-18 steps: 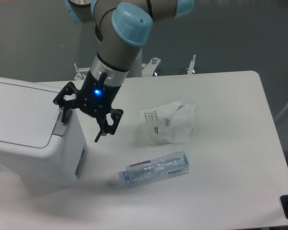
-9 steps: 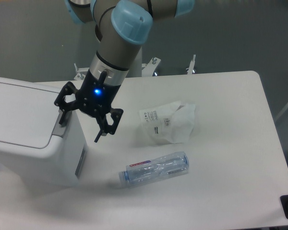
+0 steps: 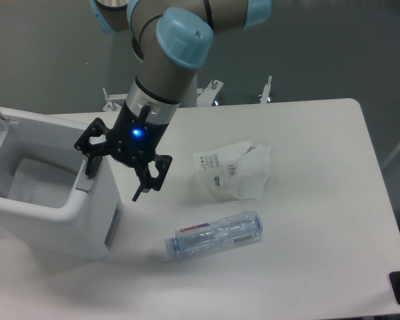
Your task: Open the trash can
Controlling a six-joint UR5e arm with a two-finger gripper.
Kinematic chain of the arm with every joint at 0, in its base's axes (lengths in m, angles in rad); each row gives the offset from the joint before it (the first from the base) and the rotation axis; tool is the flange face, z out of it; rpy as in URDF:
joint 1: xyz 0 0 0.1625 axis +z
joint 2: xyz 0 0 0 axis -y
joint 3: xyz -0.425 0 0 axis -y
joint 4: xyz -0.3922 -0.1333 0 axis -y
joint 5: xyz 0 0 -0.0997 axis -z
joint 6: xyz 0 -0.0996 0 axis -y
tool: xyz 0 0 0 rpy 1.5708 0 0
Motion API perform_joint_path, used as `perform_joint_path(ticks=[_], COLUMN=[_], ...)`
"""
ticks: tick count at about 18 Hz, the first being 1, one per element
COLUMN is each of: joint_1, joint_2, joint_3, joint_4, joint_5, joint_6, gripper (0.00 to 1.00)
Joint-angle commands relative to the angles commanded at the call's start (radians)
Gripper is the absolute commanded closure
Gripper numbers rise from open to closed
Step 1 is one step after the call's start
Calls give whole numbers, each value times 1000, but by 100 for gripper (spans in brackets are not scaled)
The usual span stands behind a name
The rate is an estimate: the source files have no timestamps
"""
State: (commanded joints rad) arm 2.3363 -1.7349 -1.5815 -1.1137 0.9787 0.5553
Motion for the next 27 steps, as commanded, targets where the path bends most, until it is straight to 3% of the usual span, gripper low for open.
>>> perform_joint_path(ticks=[7,16,22,24,27], joint_1=[15,158,270,311,373], joint_2=[-3,3,-5,-37,-87], joint_3=[41,38,23,-3,-14], joint_4=[0,8,6,8,9], joint_5=[-3,75,176,224,394], joint_6=[-2,29,192,266,397], gripper=[0,0,0,0,0])
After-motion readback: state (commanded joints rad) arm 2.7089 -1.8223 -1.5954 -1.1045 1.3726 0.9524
